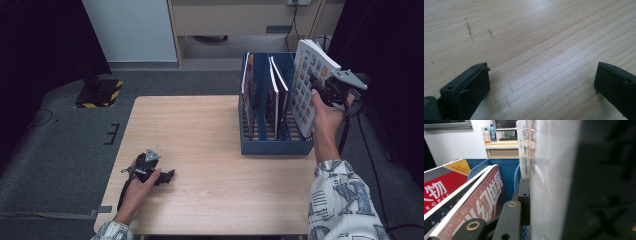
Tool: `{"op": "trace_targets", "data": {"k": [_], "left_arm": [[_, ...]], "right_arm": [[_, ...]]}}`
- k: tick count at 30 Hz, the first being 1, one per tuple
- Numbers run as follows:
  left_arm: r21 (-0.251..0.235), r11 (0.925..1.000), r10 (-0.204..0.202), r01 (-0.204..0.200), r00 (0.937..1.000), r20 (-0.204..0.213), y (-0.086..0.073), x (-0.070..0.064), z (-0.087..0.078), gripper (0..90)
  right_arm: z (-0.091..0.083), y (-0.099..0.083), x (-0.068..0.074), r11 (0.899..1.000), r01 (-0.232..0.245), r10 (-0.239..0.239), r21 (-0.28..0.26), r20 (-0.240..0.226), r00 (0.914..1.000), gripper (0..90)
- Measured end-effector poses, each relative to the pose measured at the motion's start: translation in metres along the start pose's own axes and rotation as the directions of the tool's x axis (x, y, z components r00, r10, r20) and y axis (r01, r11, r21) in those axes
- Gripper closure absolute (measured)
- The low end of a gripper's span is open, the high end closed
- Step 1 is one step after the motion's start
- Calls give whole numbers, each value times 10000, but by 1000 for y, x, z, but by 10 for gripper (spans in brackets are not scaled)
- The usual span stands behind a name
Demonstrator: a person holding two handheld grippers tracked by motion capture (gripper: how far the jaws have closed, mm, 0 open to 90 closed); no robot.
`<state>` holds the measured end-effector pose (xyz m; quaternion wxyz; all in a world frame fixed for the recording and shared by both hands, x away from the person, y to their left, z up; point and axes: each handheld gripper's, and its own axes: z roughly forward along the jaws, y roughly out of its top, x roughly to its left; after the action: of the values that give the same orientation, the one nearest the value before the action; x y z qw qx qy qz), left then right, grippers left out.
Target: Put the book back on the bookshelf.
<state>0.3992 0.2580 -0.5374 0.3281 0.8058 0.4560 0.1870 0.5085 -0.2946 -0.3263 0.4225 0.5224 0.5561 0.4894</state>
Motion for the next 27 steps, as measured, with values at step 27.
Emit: {"op": "trace_targets", "data": {"k": [27], "left_arm": [[5, 10000, -9, 9, 10000, -6, 0, 0, 0, 0]], "right_arm": [[20, -30, 8, 9995, -217, 218, -228, 25, 9998, 737]]}}
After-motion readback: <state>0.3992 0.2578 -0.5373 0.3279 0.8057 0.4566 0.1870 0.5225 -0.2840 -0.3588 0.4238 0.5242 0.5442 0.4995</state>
